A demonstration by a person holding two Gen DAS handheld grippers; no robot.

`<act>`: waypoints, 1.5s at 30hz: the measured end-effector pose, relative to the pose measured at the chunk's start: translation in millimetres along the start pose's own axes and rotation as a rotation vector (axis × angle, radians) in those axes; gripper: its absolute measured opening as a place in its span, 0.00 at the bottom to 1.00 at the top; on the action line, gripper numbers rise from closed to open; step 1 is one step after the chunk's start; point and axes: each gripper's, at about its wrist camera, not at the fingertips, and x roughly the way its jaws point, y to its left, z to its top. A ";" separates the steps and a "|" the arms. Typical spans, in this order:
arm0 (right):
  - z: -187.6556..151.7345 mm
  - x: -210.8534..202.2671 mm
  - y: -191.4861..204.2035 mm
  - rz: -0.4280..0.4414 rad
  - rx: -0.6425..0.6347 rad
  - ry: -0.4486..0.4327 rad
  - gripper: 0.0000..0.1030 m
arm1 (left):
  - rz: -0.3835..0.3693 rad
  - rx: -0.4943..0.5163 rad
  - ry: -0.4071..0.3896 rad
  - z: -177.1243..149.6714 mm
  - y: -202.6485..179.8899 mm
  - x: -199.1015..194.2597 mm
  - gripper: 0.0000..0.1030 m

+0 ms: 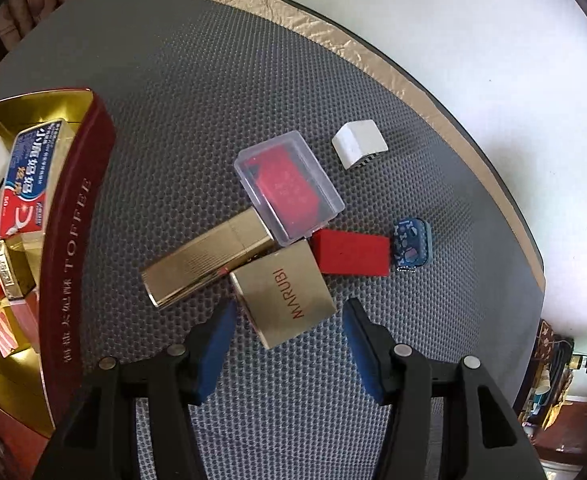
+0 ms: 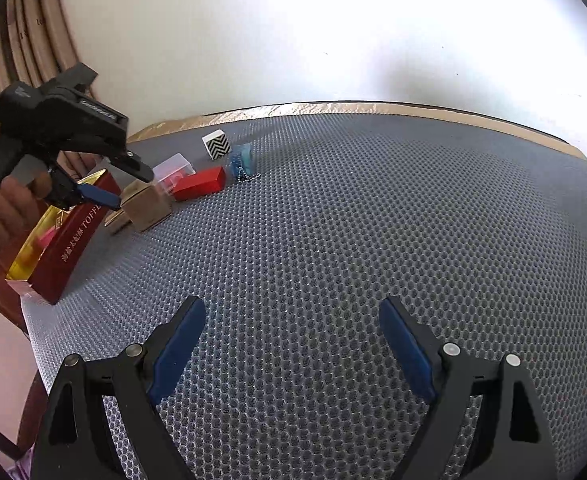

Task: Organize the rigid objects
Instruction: 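Move the left tool to the tan MARUBI box and close on it, then carry the MARUBI box into the tin and open the left tool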

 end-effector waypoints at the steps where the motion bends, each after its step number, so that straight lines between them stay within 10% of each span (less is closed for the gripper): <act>1: -0.5 -0.7 -0.1 0.001 -0.001 0.000 0.85 | 0.008 0.002 0.000 1.7 -1.3 2.3 0.55; 15: 0.2 3.5 -0.6 0.000 0.001 0.016 0.87 | -0.006 -0.028 -0.008 1.6 8.4 17.9 0.49; 27: 2.2 16.3 -0.7 -0.047 -0.008 0.068 0.87 | -0.081 0.214 -0.148 -99.4 21.8 -62.9 0.49; 36: 2.8 25.9 7.4 -0.093 -0.045 0.098 0.93 | 0.038 0.201 -0.256 -144.4 114.6 -131.9 0.49; 45: 3.3 32.1 13.2 -0.139 -0.074 0.117 0.94 | 0.158 0.194 -0.315 -107.3 197.1 -148.8 0.49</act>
